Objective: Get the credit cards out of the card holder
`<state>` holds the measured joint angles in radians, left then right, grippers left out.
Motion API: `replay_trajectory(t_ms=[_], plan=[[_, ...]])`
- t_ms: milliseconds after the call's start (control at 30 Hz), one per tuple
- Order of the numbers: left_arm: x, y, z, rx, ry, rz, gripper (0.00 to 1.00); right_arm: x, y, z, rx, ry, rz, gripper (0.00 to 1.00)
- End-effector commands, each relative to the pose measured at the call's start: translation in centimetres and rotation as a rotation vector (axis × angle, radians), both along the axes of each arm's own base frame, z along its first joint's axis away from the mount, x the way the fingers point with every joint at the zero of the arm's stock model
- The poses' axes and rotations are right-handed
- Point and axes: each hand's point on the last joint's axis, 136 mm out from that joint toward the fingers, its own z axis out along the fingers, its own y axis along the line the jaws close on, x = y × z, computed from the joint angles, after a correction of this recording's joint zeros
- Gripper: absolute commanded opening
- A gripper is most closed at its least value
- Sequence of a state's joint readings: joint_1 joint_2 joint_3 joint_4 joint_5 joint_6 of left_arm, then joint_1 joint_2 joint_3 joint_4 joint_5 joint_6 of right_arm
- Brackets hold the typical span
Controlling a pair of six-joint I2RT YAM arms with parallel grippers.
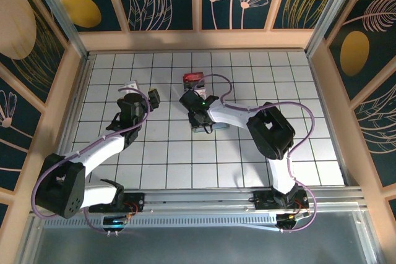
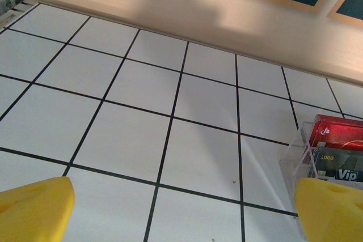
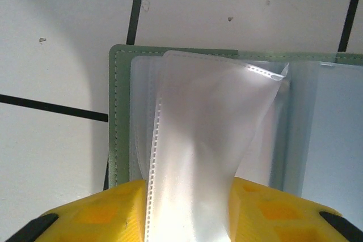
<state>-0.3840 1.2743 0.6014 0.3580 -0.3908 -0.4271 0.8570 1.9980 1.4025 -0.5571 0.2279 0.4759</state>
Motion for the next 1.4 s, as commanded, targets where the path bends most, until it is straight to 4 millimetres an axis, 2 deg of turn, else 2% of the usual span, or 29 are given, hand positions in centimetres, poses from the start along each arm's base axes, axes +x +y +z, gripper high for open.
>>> replay_trajectory(t_ms=[0,133,300,567,767,933,1367], plan=[[0.4,0.2,2.2,-0.002,-0.047,0.005,0.99,1.0,-0.3,3.4,0.016,-0.072,-0.016,0.38],[0.4,0.1,2.1,-0.002,-0.044,0.001,0.99,0.9,0.2,3.4,0.048,-0.061,-0.006,0.40],[0.4,0.1,2.3,-0.003,-0.046,0.000,0.99,0.9,-0.2,3.2,0.043,-0.060,-0.012,0.44],[0.4,0.1,2.4,0.000,-0.047,-0.001,0.99,1.0,-1.0,3.3,0.030,-0.071,-0.031,0.45],[0.4,0.0,2.4,0.000,-0.047,-0.004,0.99,1.0,-0.8,3.4,0.057,-0.068,-0.023,0.45],[0.4,0.0,2.5,0.000,-0.048,-0.007,0.99,1.2,-1.9,3.0,0.013,-0.075,-0.057,0.37],[0.4,0.0,2.9,0.005,-0.052,-0.005,0.99,1.8,-3.8,4.5,-0.032,-0.124,-0.099,0.26]])
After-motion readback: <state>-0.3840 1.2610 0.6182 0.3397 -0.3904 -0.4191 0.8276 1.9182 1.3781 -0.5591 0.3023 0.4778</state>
